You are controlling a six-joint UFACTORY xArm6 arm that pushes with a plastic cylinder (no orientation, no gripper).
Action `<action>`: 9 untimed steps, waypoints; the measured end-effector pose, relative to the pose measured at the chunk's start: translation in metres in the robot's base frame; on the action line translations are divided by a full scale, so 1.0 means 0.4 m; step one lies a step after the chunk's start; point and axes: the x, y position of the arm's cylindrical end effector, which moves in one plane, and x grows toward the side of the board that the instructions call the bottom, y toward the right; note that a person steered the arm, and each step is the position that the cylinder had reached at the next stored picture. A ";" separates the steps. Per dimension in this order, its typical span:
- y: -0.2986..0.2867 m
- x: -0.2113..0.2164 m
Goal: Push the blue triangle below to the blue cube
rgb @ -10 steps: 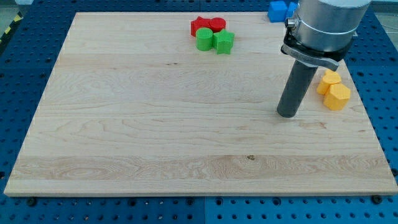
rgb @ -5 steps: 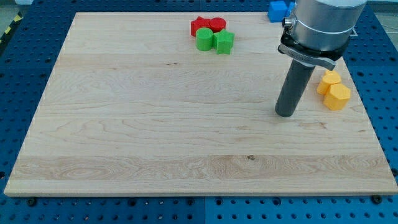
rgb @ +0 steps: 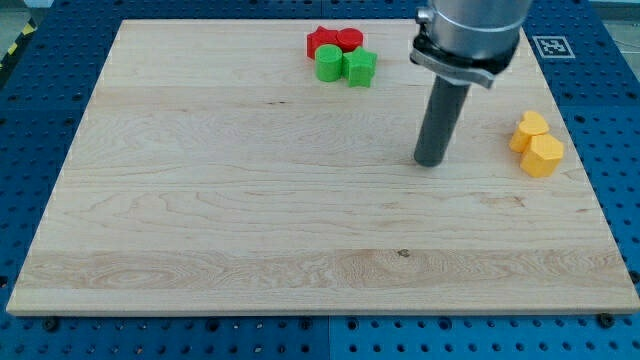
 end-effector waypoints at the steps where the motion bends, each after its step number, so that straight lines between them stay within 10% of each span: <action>1: 0.006 -0.083; 9: 0.160 -0.269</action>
